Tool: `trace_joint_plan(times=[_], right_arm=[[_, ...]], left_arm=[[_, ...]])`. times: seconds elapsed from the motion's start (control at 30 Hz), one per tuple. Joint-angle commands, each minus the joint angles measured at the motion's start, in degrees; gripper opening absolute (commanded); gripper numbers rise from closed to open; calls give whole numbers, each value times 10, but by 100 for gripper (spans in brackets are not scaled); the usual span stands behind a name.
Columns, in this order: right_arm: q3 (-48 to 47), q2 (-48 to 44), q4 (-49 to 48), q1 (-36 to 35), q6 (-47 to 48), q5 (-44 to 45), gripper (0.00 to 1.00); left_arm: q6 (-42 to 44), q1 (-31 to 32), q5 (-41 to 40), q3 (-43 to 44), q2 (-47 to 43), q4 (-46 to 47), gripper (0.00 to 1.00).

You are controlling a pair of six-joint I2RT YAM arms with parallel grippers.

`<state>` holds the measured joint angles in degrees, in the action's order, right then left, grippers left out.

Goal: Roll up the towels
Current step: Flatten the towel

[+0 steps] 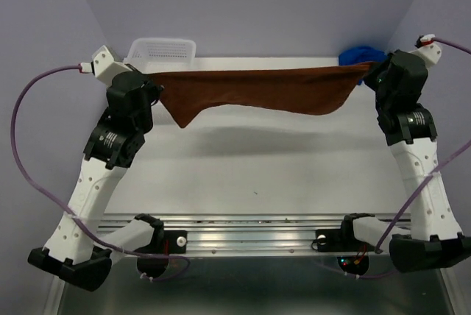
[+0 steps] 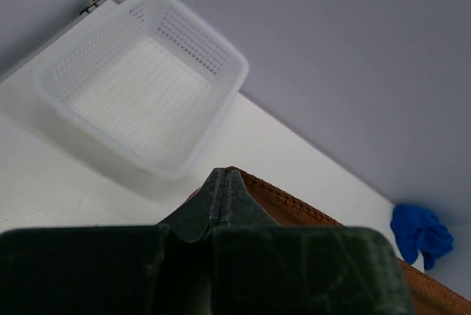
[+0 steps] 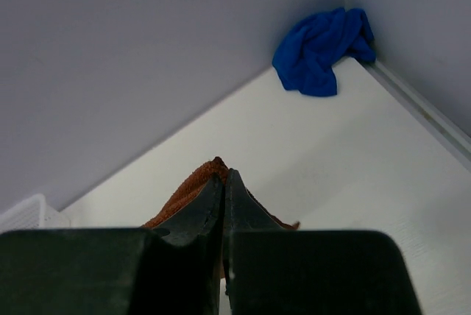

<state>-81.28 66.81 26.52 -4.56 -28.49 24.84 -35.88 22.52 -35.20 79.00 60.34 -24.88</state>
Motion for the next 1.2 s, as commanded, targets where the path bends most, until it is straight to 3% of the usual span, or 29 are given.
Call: trace_joint_plan(times=[0.0, 0.23, 0.43, 0.67, 0.8, 0.97, 1.17], right_arm=[[-13, -77, -14, 13, 31, 108, 1], [-11, -163, 62, 13, 24, 120, 1], [20, -256, 140, 13, -16, 147, 1], [64, -277, 167, 13, -33, 187, 1], [100, -188, 162, 13, -52, 210, 1], [112, -22, 118, 18, -63, 231, 1], [69, 193, -41, 89, -15, 88, 1]], left_arm=[[55, -10, -8, 26, -54, 44, 0], [17, -10, 43, 3, -129, 5, 0], [-11, -10, 167, -45, -169, -17, 0], [-28, -9, 174, -89, -161, -48, 0], [-38, -10, 167, -111, -49, -7, 0], [-43, -17, 121, -47, 123, -6, 0], [-3, -25, 113, 61, 371, 55, 0]])
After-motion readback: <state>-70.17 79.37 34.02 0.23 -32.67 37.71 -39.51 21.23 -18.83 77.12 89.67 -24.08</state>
